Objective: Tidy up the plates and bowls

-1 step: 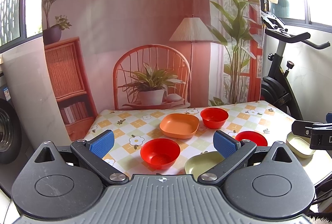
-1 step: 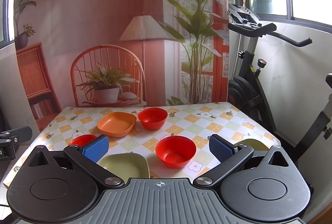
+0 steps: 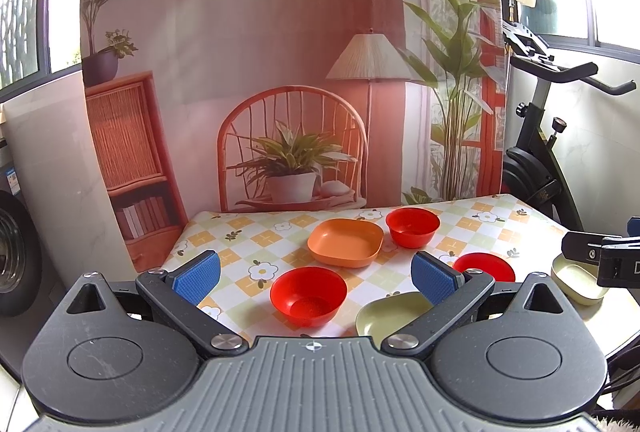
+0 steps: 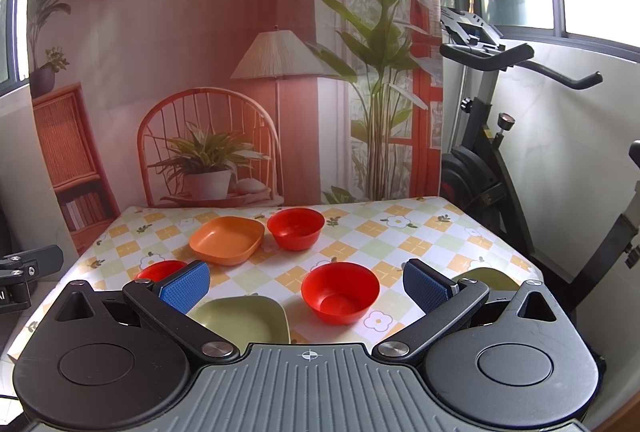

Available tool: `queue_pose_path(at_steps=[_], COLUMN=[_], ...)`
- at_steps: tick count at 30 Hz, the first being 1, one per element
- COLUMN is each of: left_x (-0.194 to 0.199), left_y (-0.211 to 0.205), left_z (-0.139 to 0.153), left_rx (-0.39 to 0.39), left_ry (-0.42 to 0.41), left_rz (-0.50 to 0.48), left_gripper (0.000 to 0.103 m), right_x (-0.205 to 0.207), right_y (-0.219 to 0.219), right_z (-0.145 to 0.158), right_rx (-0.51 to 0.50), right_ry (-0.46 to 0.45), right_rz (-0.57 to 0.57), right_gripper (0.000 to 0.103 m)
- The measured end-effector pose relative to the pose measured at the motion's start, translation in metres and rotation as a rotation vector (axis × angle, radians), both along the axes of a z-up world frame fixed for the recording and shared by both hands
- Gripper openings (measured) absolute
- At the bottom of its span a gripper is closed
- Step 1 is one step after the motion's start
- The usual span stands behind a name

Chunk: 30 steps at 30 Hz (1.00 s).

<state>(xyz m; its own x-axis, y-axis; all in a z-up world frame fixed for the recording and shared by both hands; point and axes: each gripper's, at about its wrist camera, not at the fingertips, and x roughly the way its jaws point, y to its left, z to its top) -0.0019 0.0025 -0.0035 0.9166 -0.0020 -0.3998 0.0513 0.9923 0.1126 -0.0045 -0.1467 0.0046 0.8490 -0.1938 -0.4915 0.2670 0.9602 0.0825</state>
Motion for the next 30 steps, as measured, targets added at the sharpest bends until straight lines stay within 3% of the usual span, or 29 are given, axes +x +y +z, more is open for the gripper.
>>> queue_pose_path(at_steps=[8, 13, 20, 25, 30], left_x=[0.009, 0.024, 0.053, 0.081, 0.111], left_y=[0.002, 0.005, 0.009, 0.005, 0.001], left_z=[0.003, 0.008, 0.028, 0.046, 0.047], left_rx=[-0.009, -0.011, 0.001, 0.043, 0.011], left_ry=[0.017, 0.012, -0.055, -0.106, -0.132], left_rz=[-0.051, -0.056, -0.033, -0.019, -0.038], left_gripper=[0.102, 0.102, 0.095, 0.091, 0.086], right_x=[-0.005, 0.010, 0.050, 0.090, 0.124], right_y=[-0.021, -0.038, -0.034, -0.046, -0.049], right_z=[0.005, 0.023, 0.039, 0.038, 0.018], right_rx=[0.027, 0.059, -0.074, 0.001, -0.006], right_ry=[-0.130, -0.217, -0.303, -0.294, -0.223], right_rz=[-0.004, 0.012, 0.034, 0.045, 0.027], right_gripper=[0.103, 0.103, 0.103, 0.103, 0.103])
